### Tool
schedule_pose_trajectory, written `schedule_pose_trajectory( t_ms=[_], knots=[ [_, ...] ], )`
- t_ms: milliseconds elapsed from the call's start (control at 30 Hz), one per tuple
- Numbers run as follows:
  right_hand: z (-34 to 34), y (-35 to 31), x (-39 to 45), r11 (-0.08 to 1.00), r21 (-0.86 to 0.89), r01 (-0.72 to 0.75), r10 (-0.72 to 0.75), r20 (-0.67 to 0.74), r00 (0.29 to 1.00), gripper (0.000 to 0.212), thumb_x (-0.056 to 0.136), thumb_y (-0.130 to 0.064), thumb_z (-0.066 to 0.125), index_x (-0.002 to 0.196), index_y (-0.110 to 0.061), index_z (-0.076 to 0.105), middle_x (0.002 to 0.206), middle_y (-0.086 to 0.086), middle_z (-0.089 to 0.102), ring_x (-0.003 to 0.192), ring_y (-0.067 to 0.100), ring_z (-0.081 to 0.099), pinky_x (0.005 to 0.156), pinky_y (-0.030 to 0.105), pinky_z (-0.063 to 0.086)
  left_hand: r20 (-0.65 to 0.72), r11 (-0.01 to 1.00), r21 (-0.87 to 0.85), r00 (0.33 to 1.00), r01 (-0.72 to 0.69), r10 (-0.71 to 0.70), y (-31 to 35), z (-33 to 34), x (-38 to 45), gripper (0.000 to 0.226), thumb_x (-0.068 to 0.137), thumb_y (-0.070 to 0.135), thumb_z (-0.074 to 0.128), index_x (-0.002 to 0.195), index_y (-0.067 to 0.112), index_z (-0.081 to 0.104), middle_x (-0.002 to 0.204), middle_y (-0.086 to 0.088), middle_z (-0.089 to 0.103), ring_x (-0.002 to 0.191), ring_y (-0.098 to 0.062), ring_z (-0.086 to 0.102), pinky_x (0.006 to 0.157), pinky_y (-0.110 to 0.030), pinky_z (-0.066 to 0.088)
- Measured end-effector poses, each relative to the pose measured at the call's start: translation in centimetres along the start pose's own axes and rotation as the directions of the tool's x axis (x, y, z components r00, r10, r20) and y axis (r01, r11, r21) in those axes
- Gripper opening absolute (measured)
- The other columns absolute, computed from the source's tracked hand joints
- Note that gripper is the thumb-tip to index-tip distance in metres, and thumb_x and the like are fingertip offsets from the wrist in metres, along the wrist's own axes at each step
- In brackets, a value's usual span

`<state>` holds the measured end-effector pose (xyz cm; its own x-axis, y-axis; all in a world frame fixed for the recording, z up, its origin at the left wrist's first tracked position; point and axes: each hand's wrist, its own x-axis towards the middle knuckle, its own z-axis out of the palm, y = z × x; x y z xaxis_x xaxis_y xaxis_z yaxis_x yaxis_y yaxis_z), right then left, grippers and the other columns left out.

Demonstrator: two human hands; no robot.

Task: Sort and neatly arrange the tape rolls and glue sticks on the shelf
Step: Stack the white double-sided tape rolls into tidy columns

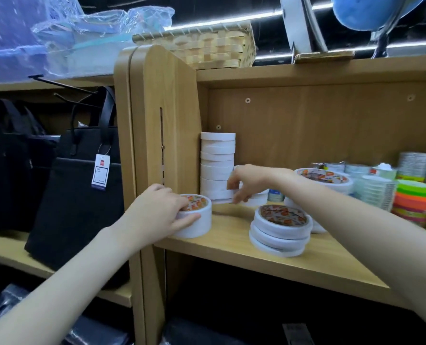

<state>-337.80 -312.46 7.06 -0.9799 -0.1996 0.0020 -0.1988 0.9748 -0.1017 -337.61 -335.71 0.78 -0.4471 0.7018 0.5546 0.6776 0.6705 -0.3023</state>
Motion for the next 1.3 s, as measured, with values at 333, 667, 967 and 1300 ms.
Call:
schedule_pose_trajectory(
  t_ms=[333, 667, 967, 1300],
  knots=[
    [1.3, -2.0, 0.8, 0.991, -0.127, 0.037, -0.048, -0.09, 0.995, 0.04, 0.089, -0.014, 0.06, 0.128, -0.014, 0.05, 0.134, 0.006, 0.048, 0.114, 0.025, 0.053, 0.09, 0.032, 0.044, 0.061, 0.999, 0.041, 0.998, -0.01, 0.008, 0.4, -0.4, -0.2, 0.074, 0.07, 0.064, -0.011, 0.085, 0.027, 0.052, 0.086, 0.01, 0.063, 0.079, -0.007, 0.057, 0.085, -0.024, 0.04],
    [-3.4, 1.4, -9.6, 0.996, 0.056, 0.071, -0.047, -0.347, 0.937, 0.011, 0.087, -0.017, 0.061, 0.093, -0.024, 0.067, 0.09, -0.006, 0.066, 0.078, 0.003, 0.056, 0.068, 0.011, 0.042, -0.018, 0.899, -0.438, 1.0, 0.004, -0.013, 5.3, -1.4, 3.0, 0.028, 0.088, 0.028, 0.057, 0.115, 0.021, 0.055, 0.105, 0.009, 0.051, 0.103, -0.011, 0.05, 0.089, -0.025, 0.039],
    [-4.5, 5.9, -15.5, 0.994, 0.092, -0.051, 0.076, -0.301, 0.951, 0.021, 0.079, -0.027, 0.072, 0.098, -0.026, 0.065, 0.094, -0.013, 0.065, 0.084, 0.001, 0.059, 0.078, 0.025, 0.049, 0.331, 0.879, -0.476, 0.922, -0.022, 0.202, 10.4, -1.7, 6.2, 0.046, 0.079, 0.04, 0.07, 0.116, 0.015, 0.058, 0.117, -0.002, 0.058, 0.121, -0.018, 0.033, 0.099, -0.032, 0.035],
    [-3.6, 7.7, -14.8, 0.971, -0.166, -0.175, 0.14, -0.204, 0.969, 0.037, 0.073, -0.017, 0.072, 0.056, -0.014, 0.04, 0.056, -0.002, 0.035, 0.053, 0.012, 0.03, 0.049, 0.025, 0.022, 0.45, 0.901, -0.423, 0.84, -0.1, 0.305, 9.9, -2.5, 8.4, 0.033, 0.078, 0.03, 0.072, 0.084, 0.0, 0.06, 0.096, -0.017, 0.057, 0.1, -0.022, 0.042, 0.08, -0.03, 0.036]
  ],
)
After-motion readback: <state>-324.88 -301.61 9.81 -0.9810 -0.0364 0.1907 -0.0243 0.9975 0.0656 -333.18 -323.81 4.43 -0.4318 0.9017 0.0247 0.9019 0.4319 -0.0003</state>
